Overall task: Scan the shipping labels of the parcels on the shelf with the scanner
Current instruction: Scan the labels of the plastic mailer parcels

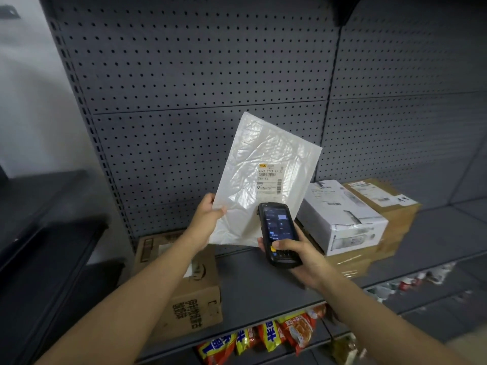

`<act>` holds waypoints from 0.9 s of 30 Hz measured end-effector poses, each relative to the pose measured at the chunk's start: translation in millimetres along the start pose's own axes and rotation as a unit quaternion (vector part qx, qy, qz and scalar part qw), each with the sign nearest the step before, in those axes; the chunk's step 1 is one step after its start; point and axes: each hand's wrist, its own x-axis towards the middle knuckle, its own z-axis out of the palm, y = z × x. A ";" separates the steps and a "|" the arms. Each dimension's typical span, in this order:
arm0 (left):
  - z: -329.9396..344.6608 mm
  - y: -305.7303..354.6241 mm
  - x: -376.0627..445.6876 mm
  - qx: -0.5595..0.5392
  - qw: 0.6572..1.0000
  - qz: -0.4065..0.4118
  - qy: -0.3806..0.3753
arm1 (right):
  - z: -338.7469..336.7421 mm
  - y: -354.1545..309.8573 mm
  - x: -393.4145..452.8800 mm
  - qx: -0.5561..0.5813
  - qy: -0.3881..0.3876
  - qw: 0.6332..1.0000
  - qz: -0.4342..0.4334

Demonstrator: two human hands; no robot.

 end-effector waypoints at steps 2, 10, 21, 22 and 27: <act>28.2 7.6 10.8 -0.014 1.000 0.004 -0.022 | -14.1 -15.7 -7.9 0.006 0.010 1.000 -0.017; 139.4 26.8 53.7 -0.062 0.996 -0.032 -0.048 | -87.1 -89.9 -19.4 0.005 0.056 0.997 -0.052; 184.1 72.0 85.7 -0.134 0.990 -0.021 -0.024 | -180.8 -172.6 8.9 0.024 0.056 0.995 -0.076; 190.2 73.2 86.4 -0.142 0.989 -0.019 -0.021 | -190.6 -174.8 10.7 0.026 0.064 0.994 -0.081; 231.1 52.4 85.3 -0.174 0.983 -0.056 -0.015 | -241.8 -178.0 3.6 0.072 0.133 0.982 -0.113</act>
